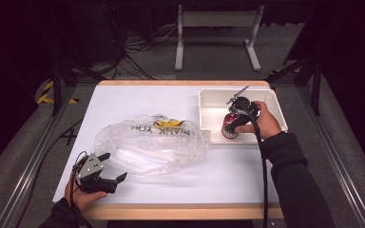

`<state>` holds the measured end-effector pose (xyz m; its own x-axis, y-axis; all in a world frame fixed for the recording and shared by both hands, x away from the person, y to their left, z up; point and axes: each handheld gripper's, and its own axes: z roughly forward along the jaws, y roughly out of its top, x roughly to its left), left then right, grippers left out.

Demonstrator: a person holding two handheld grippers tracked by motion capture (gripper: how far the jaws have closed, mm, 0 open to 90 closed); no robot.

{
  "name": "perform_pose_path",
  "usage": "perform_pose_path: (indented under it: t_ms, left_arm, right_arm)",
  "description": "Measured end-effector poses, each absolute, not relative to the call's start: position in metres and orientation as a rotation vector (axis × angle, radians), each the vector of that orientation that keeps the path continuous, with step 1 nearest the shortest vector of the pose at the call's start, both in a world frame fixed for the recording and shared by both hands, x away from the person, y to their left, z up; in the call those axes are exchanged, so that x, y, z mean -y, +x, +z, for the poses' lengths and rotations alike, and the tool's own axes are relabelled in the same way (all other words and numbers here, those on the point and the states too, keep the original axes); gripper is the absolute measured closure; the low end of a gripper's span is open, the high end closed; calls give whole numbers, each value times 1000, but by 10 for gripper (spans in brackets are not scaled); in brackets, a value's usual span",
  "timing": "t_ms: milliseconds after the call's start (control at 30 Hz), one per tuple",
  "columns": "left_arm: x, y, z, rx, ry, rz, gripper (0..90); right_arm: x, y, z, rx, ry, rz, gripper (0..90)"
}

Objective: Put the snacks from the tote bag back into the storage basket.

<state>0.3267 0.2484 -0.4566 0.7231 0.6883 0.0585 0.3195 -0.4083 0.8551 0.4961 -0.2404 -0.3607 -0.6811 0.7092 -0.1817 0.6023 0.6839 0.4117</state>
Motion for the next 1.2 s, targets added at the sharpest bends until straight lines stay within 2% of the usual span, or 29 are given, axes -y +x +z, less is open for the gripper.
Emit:
perform_pose_path:
  t_ms: [267, 567, 733, 1200]
  left_arm:
    - [-248, 327, -457, -768, 2018, 505, 64]
    - [-248, 325, -457, -775, 2014, 534, 65]
    - [-248, 325, -456, -777, 2010, 538, 65]
    - [-247, 326, -457, -780, 2020, 535, 55]
  right_arm:
    - [249, 463, -344, -2467, 921, 579, 151]
    - [268, 413, -348, -2383, 820, 656, 152]
    - [278, 387, -360, -2352, 770, 685, 144]
    - [314, 348, -392, -2279, 800, 786, 139]
